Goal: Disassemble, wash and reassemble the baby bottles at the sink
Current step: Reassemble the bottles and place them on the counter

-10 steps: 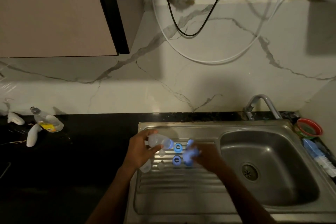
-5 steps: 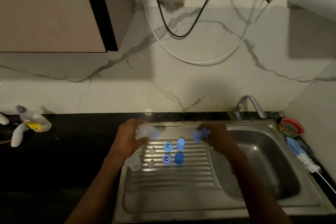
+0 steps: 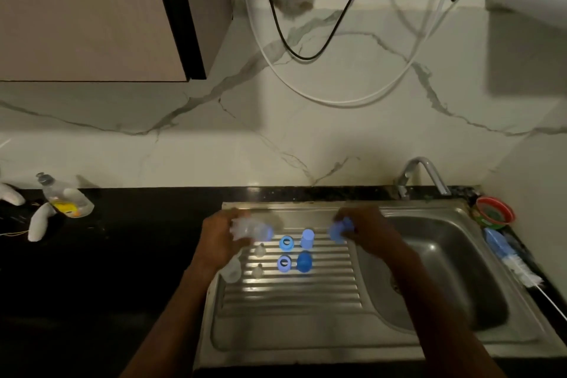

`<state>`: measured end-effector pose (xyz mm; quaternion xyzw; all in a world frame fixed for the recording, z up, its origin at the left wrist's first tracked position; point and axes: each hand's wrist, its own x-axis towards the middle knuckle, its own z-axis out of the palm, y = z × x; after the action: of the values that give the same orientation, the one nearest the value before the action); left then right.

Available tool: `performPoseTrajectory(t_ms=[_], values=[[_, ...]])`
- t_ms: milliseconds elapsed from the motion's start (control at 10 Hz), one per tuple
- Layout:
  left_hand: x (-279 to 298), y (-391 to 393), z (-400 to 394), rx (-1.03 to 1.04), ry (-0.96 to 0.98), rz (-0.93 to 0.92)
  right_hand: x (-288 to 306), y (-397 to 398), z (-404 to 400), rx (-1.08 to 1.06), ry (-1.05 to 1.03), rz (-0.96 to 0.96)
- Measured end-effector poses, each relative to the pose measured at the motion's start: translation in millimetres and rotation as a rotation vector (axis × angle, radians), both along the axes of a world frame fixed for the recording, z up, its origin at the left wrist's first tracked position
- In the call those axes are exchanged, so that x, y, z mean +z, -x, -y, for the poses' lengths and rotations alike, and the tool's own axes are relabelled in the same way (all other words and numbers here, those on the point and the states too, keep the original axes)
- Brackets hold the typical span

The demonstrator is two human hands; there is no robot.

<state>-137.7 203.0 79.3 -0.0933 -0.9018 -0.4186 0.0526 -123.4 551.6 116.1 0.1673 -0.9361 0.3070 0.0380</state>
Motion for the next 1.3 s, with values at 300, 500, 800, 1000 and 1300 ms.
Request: performPoseTrajectory(t_ms=[300,500,800,1000,1300], values=[[63,6,-12,0.013,-0.263,-0.071,51,0,-5,0.173,1.086,0.287],[12,-10,-17,-0.01,0.167,0.024,6,-2,-3,0.016,-0.063,0.152],[14,-9,-21,-0.04,-0.048,0.003,33,-13,-9,0.127,0.568,0.285],[-8,-23,-35,0.022,-0.155,0.13,-75,-54,-12,-0.209,0.185,0.206],[-4,-28,-72,-0.038,-0.299,0.25,-65,-59,-1,-0.263,0.697,0.243]])
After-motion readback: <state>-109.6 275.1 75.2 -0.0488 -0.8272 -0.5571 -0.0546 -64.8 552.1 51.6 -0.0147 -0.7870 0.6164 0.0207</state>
